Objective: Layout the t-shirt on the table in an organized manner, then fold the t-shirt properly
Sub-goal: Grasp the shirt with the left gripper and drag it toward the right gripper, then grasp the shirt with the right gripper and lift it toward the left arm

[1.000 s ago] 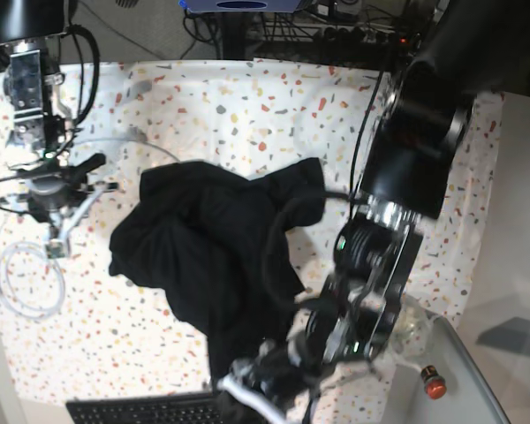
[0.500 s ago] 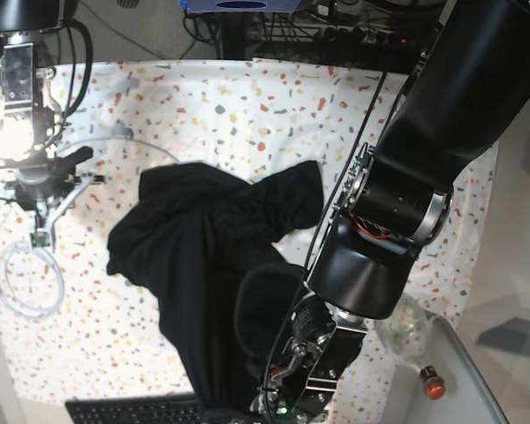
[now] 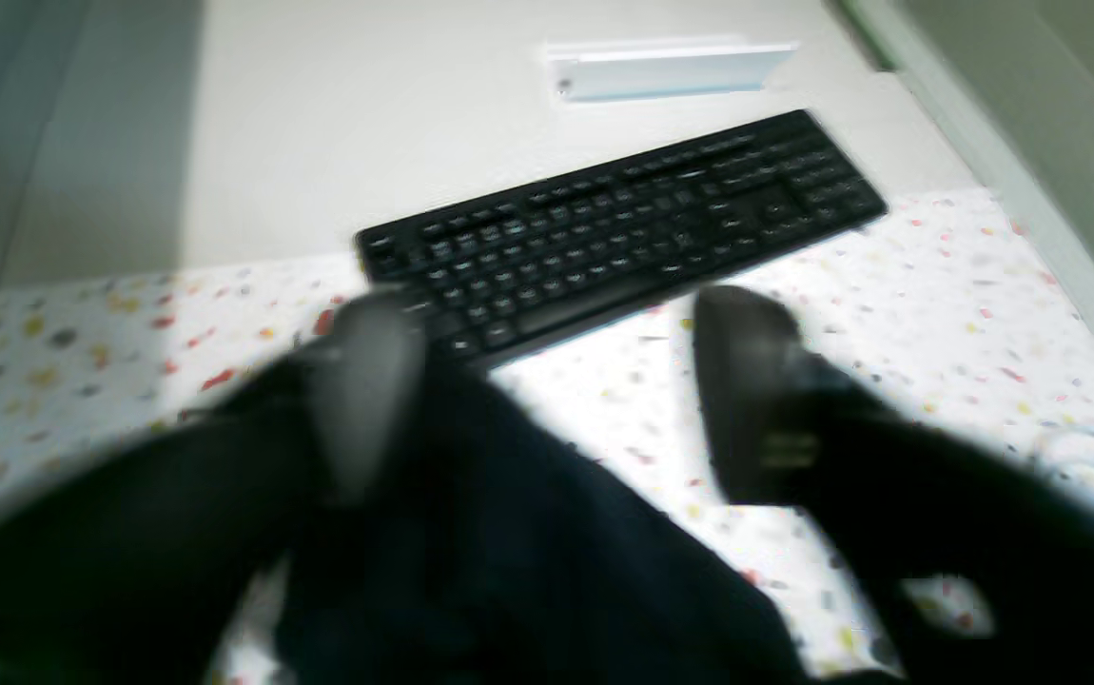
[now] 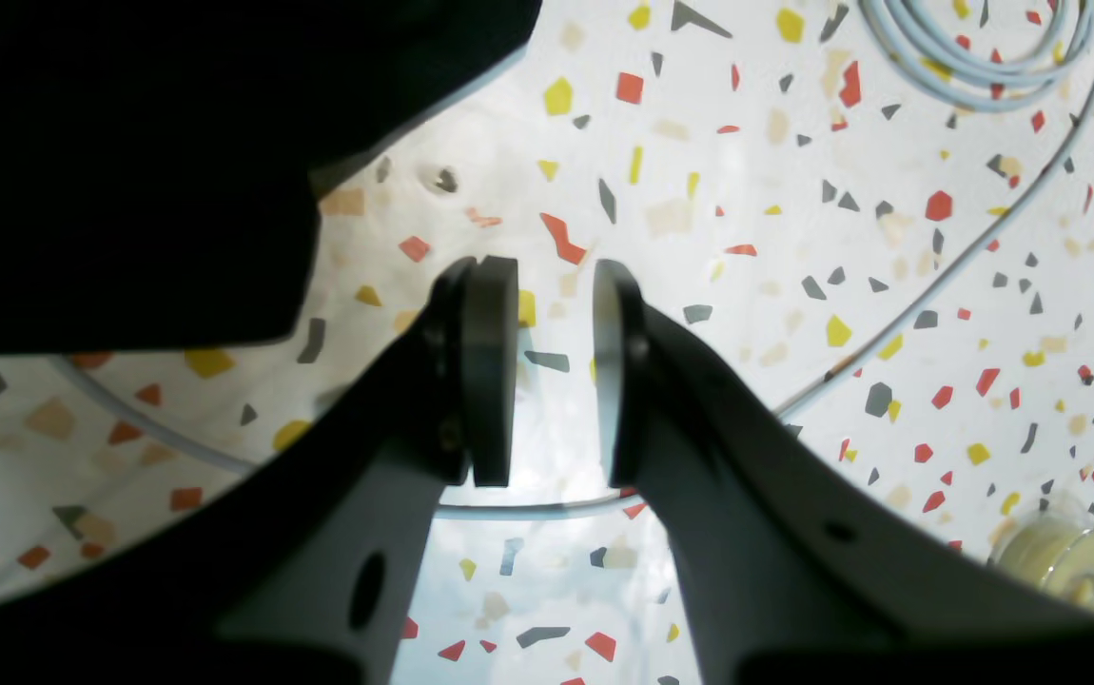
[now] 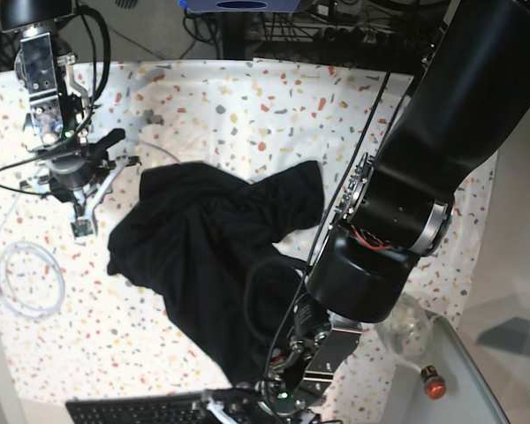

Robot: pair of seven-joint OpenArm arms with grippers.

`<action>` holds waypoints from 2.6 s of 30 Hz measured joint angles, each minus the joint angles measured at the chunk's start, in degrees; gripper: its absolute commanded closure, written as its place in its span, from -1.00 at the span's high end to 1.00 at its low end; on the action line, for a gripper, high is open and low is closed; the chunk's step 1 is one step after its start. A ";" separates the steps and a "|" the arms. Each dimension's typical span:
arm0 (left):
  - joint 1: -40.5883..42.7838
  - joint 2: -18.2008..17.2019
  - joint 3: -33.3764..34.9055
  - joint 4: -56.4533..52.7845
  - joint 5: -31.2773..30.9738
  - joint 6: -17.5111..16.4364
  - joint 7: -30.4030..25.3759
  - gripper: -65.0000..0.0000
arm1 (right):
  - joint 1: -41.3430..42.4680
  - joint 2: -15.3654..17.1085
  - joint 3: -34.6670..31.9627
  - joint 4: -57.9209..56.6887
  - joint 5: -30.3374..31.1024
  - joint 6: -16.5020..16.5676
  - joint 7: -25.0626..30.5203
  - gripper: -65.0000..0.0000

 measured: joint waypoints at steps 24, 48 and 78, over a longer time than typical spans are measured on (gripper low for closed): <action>56.59 -21.27 2.10 60.50 -10.54 -0.90 18.45 -1.00 | -0.17 0.87 0.07 1.95 -0.04 -0.37 -0.07 -0.57; 75.80 -24.92 -35.41 62.99 -10.32 -0.37 18.10 -1.00 | 10.29 -12.59 0.37 -19.85 0.04 7.65 0.87 -0.15; 71.65 -27.63 -54.01 59.74 -10.23 -0.42 23.17 -1.00 | 2.10 -10.56 -17.14 4.85 -1.36 -2.62 -8.04 -0.19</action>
